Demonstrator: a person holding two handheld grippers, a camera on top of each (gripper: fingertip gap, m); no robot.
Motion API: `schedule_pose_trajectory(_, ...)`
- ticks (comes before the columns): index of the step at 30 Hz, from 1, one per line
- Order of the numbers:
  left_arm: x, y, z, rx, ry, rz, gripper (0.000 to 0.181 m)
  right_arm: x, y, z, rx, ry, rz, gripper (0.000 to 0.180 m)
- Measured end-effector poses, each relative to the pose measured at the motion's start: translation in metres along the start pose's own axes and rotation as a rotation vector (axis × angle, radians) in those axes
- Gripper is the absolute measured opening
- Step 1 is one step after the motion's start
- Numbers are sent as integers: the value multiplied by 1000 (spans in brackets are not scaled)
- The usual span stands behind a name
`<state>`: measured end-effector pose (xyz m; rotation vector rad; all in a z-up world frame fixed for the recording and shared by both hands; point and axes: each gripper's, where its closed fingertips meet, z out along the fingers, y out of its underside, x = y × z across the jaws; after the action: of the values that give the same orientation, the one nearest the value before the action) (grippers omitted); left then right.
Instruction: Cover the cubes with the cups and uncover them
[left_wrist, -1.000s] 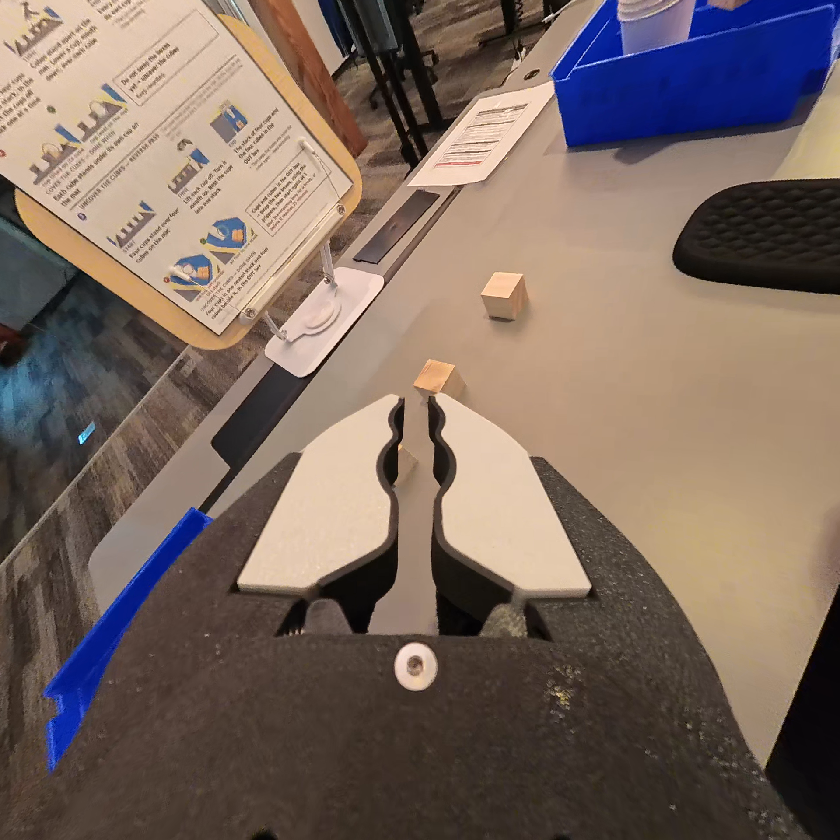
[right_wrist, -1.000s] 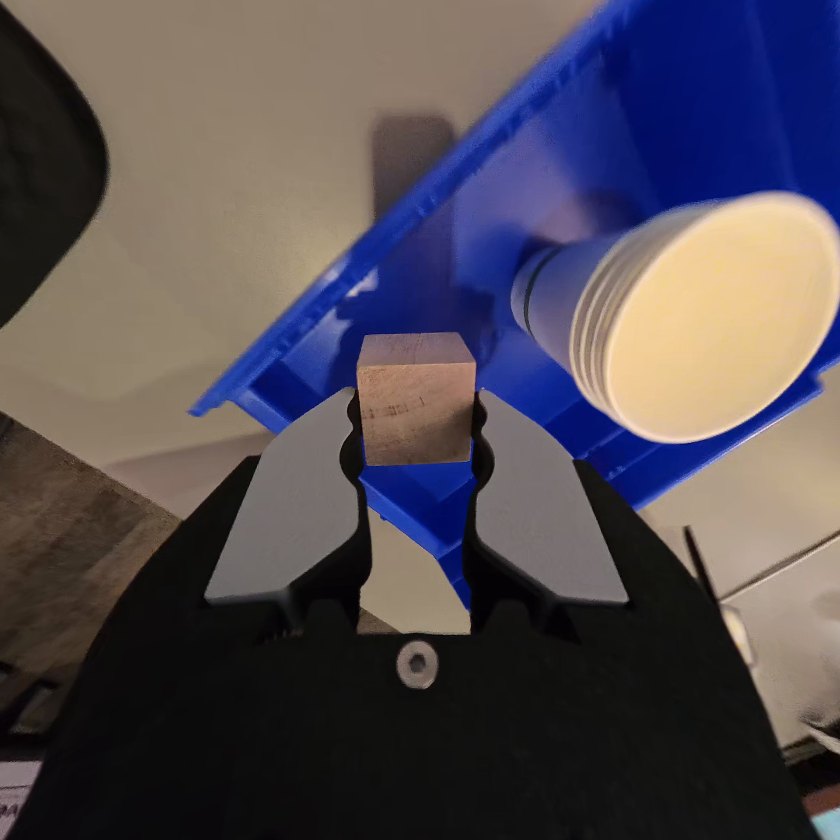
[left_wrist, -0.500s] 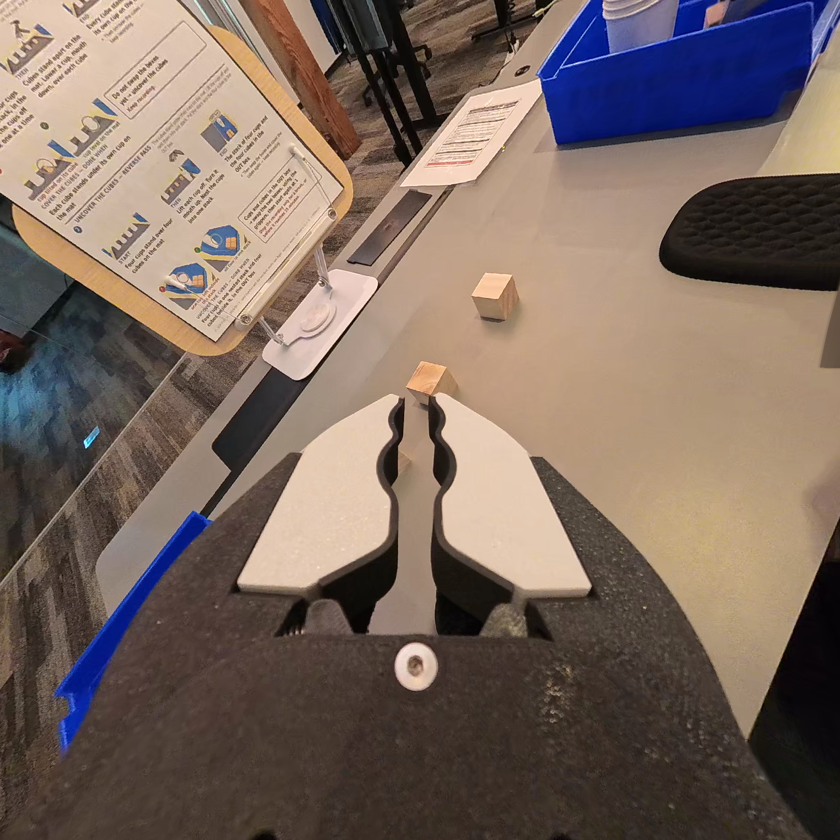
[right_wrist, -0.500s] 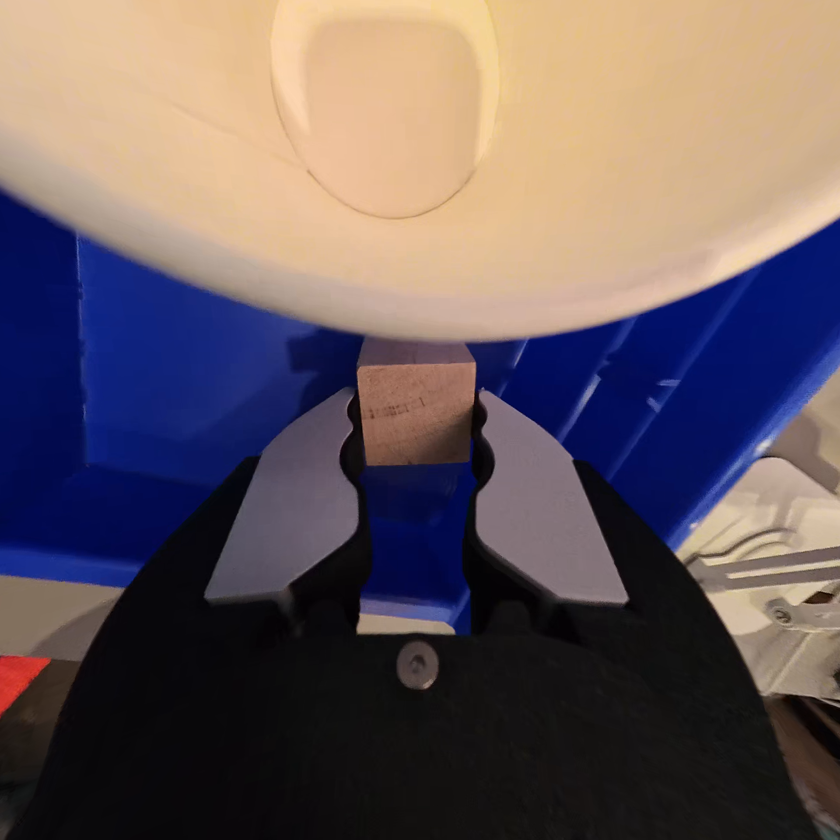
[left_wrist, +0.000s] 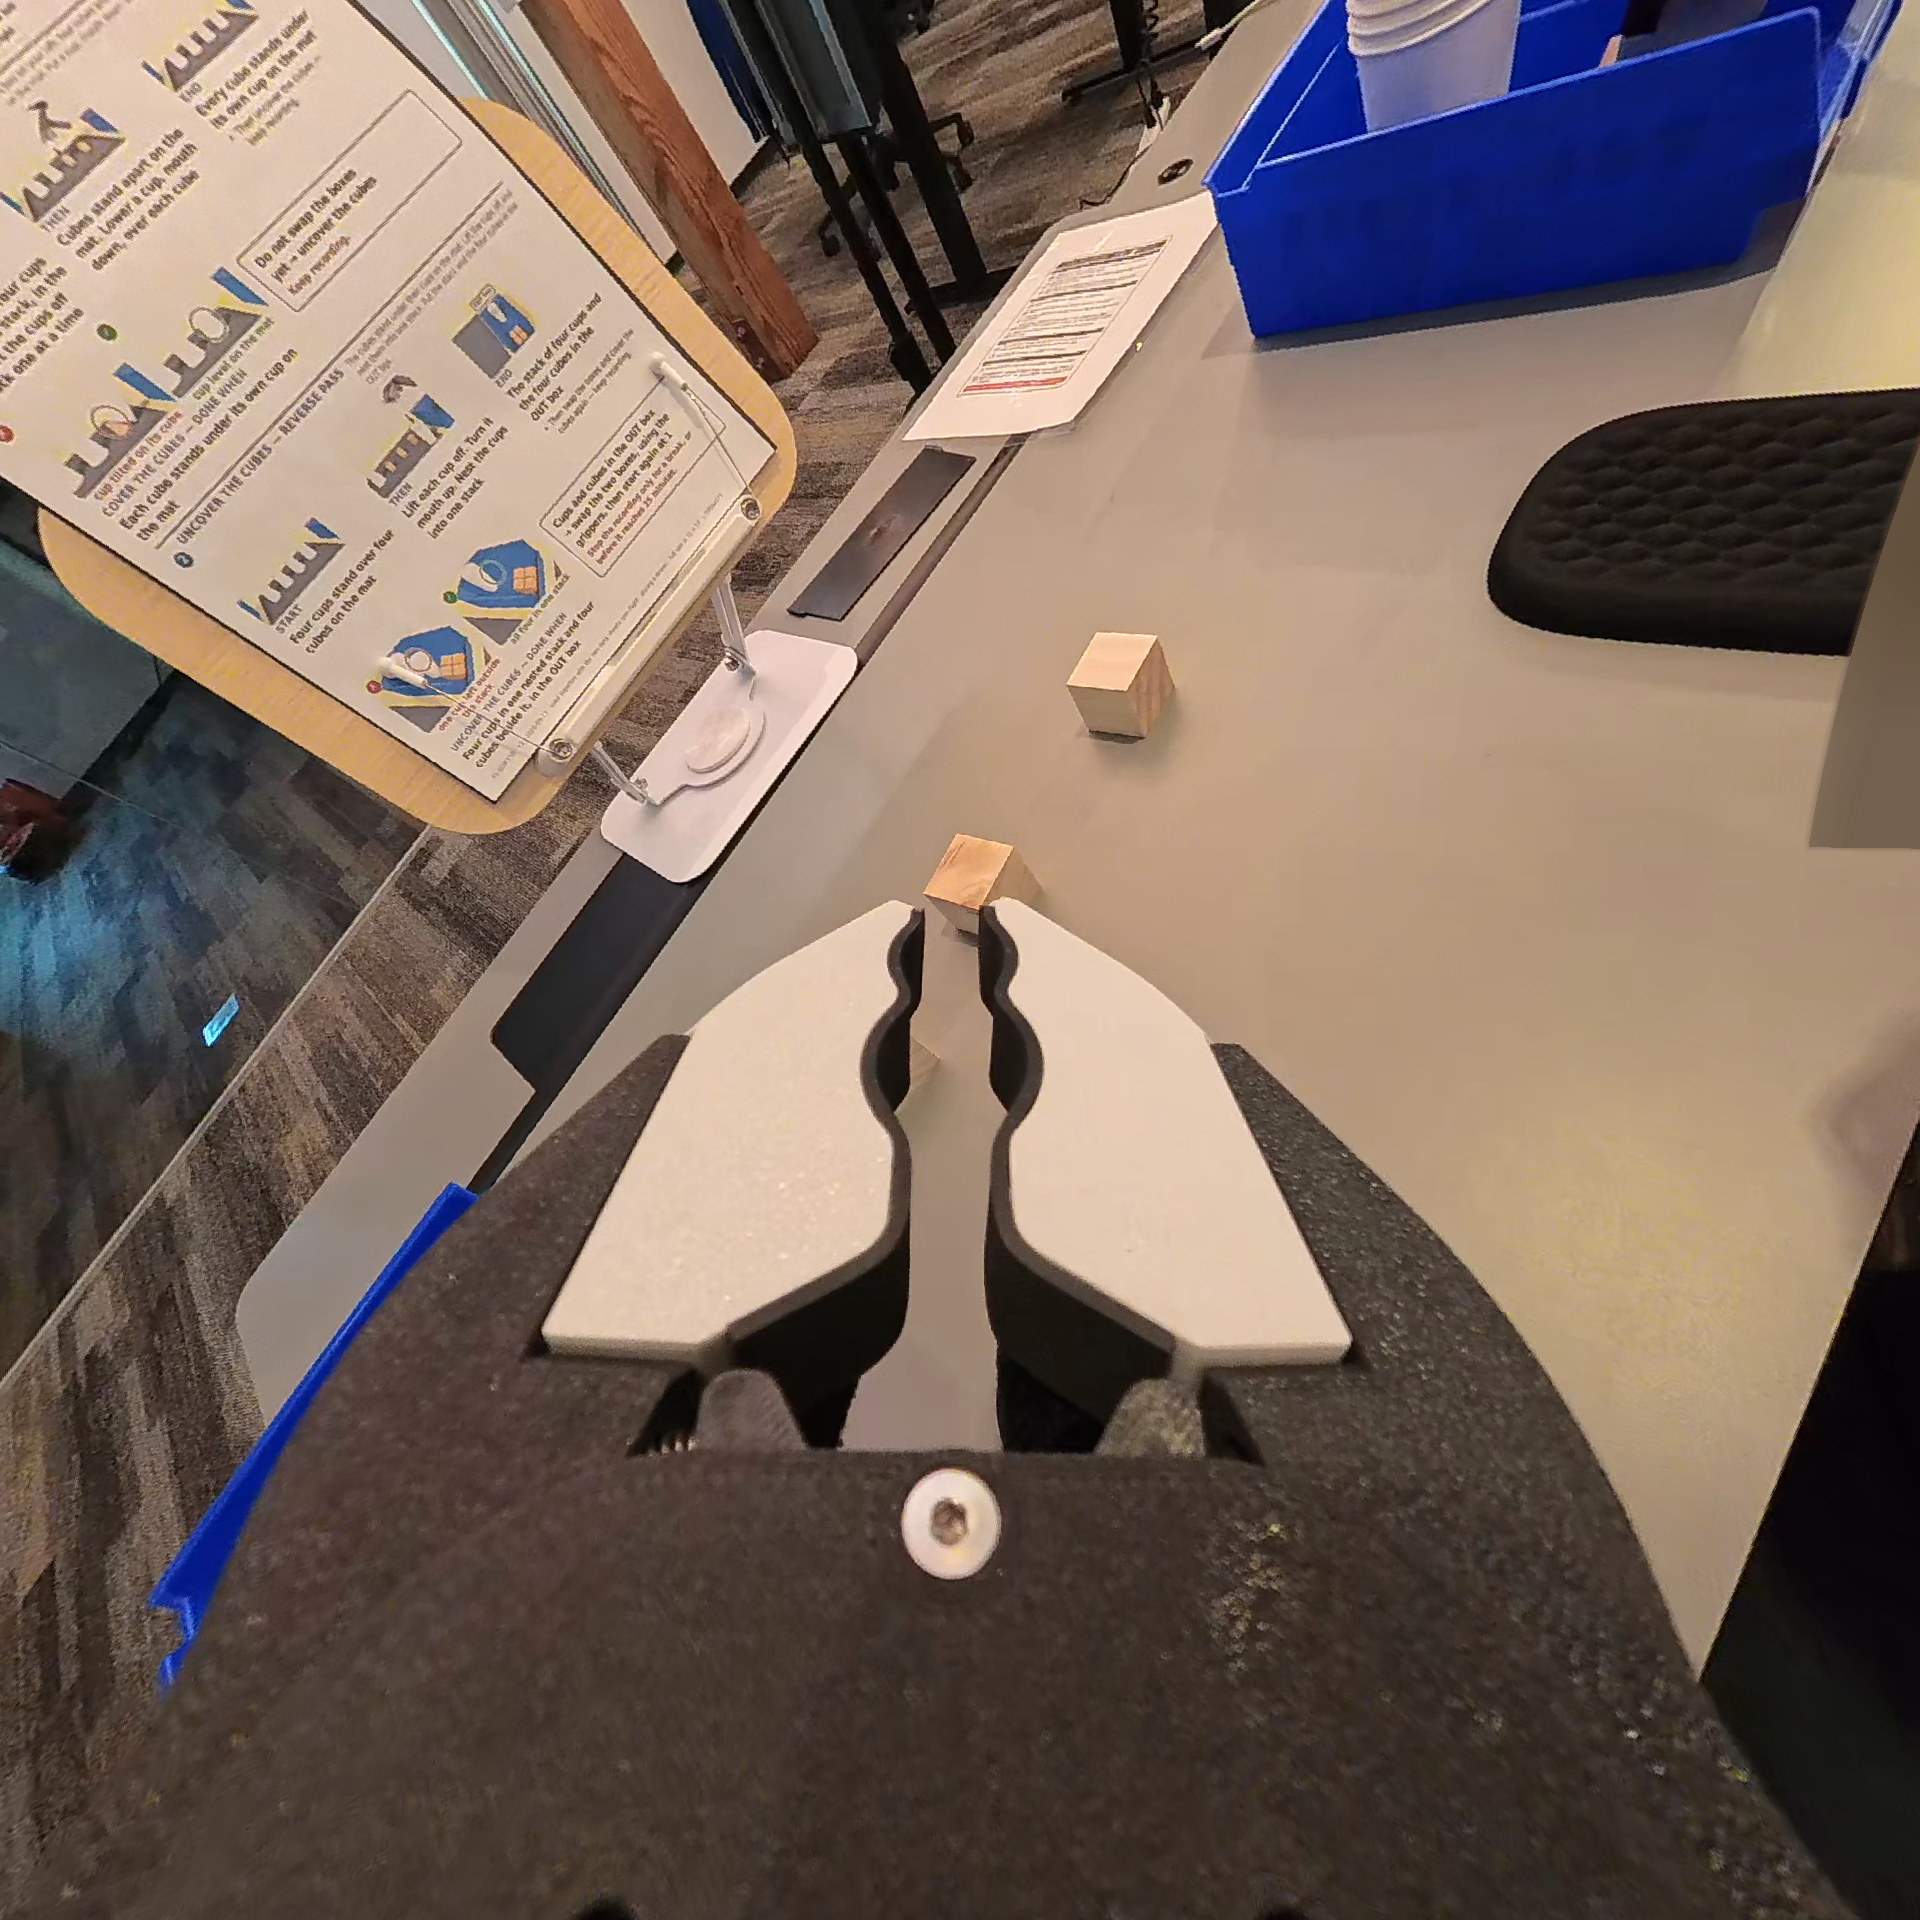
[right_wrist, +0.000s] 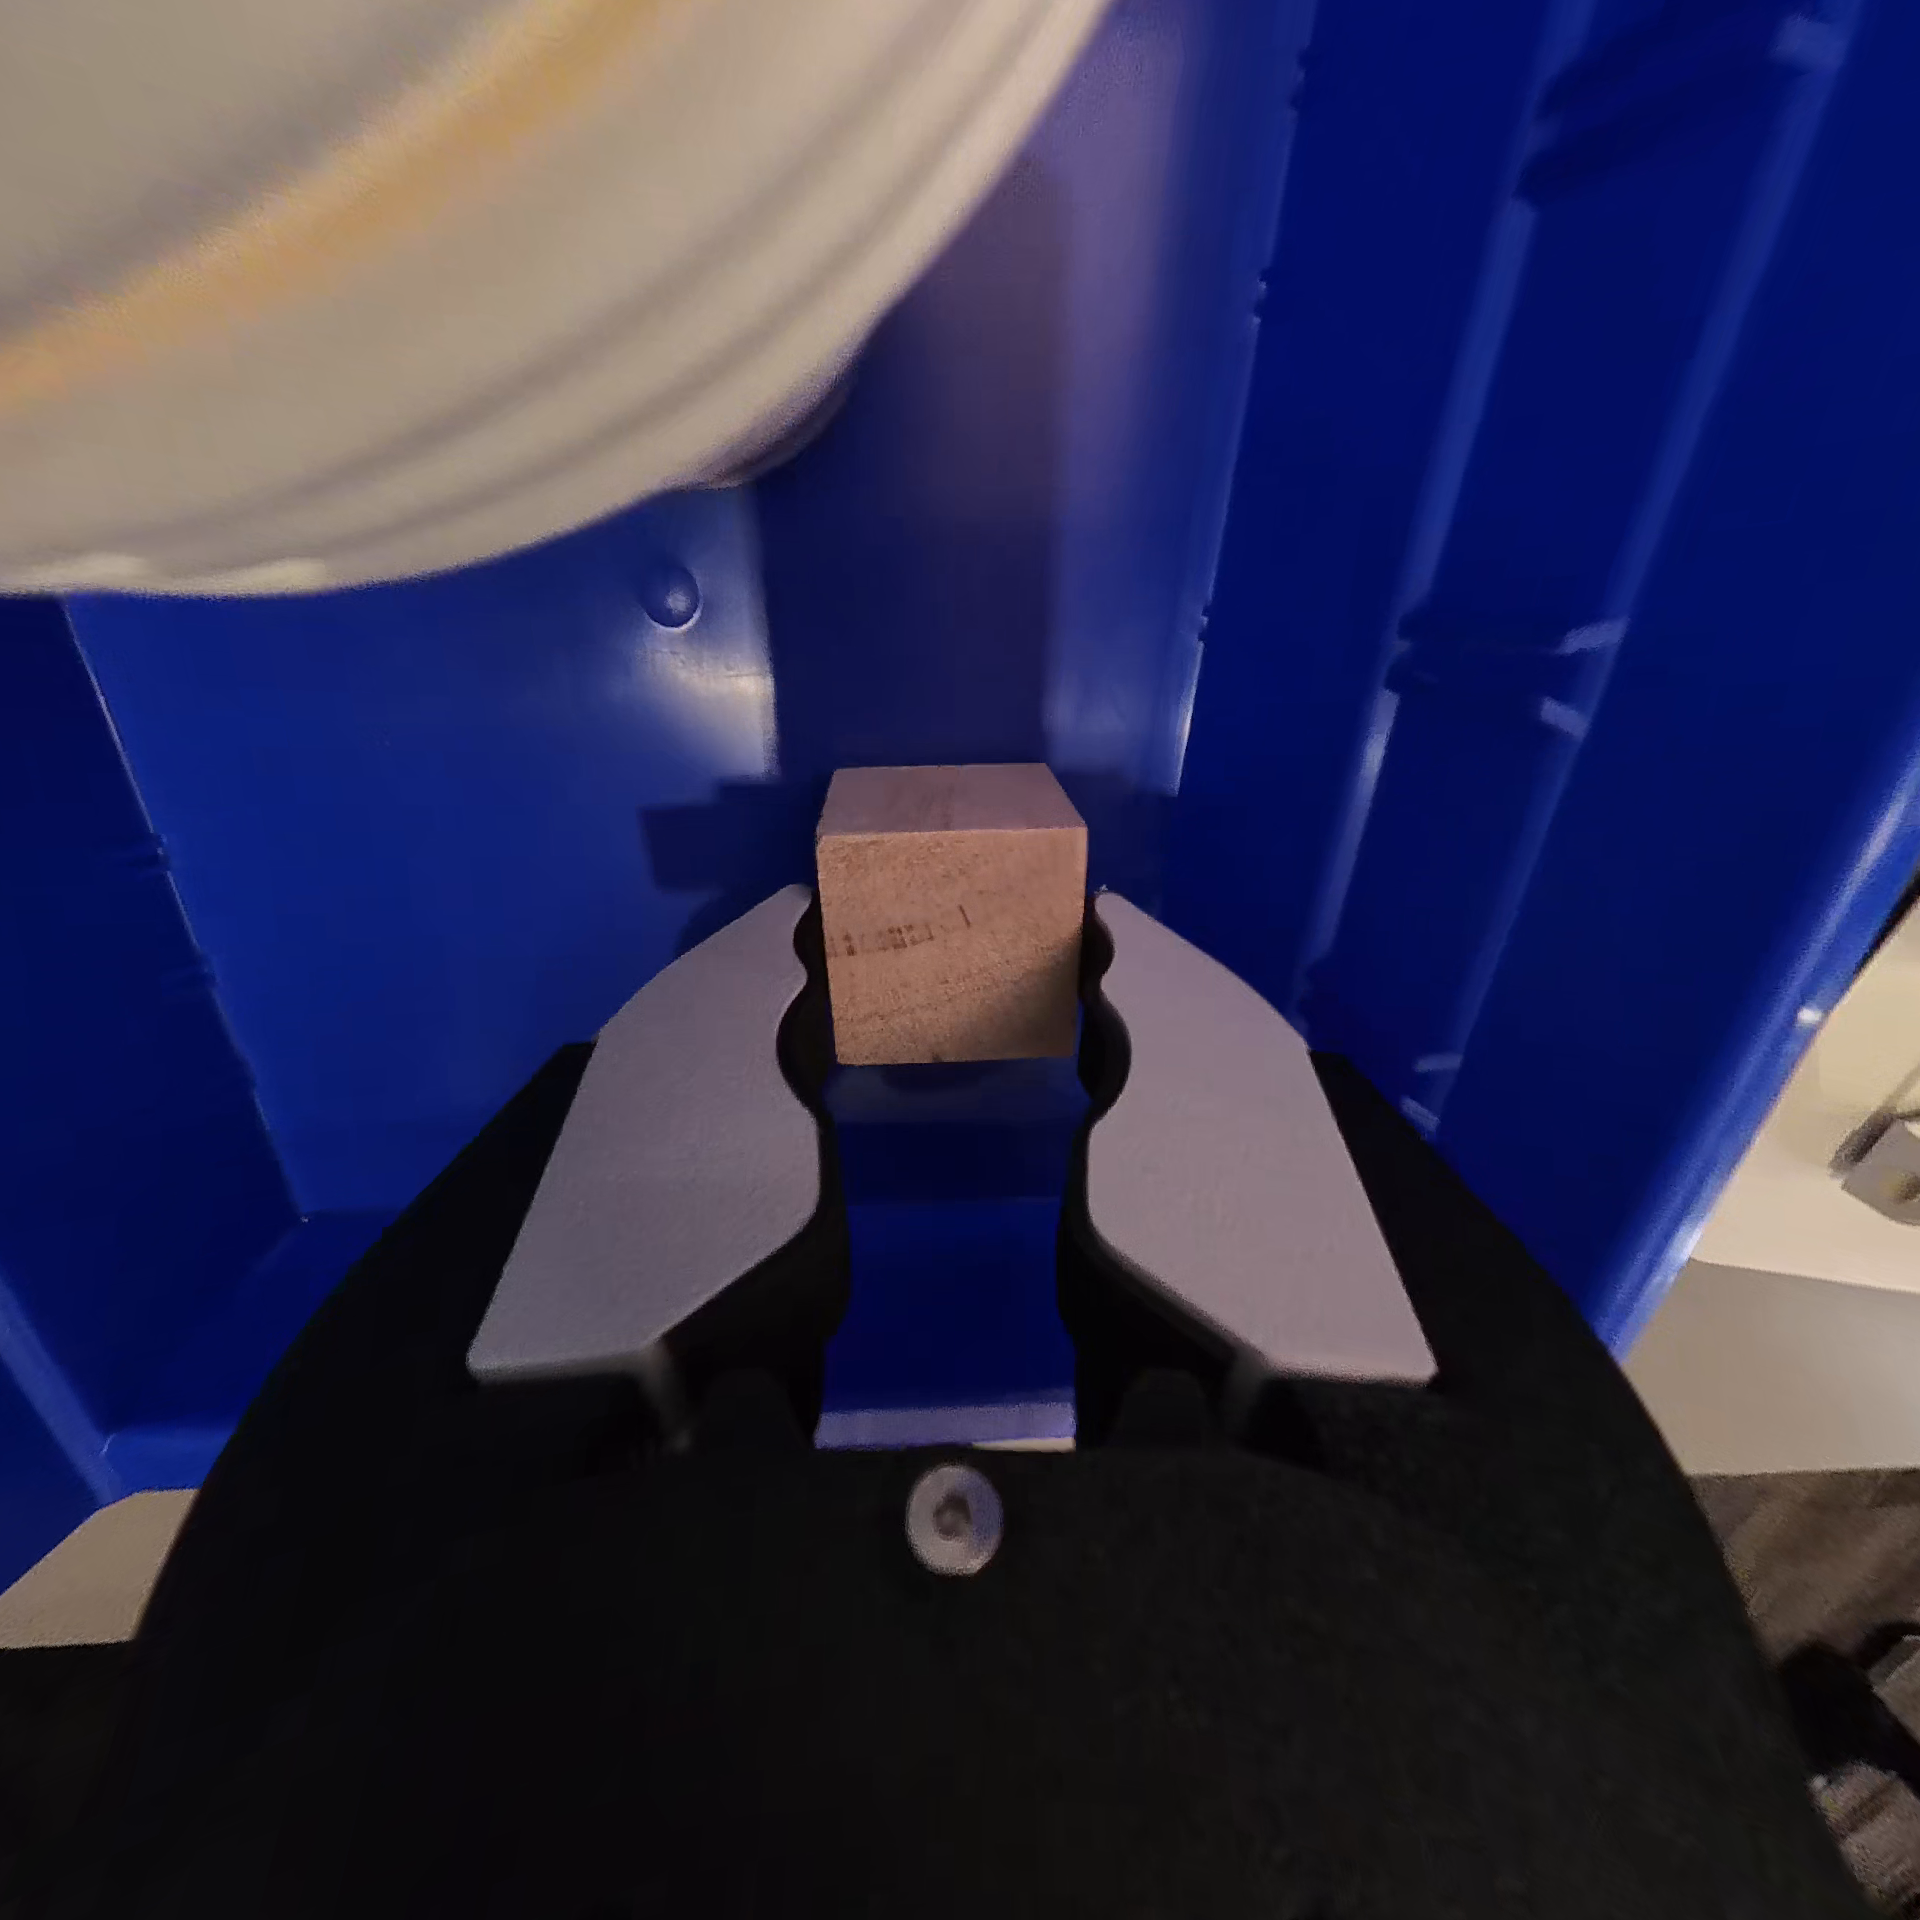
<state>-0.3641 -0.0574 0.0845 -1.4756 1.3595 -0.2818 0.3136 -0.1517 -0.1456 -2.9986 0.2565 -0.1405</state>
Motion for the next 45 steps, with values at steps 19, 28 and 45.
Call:
schedule_pose_trajectory(19, -2, 1, -19, 27, -16, -9, 10, 5, -11, -46, 168, 106, 48, 73)
schedule_pose_trajectory(28, 3, 0, -21, 39, -17, -11, 10, -79, -67, -195, 519, 223, -164, 73)
schedule_pose_trajectory(45, 16, 4, -47, 18, -36, 0, 9, -450, -123, -92, 449, -311, -1448, 62)
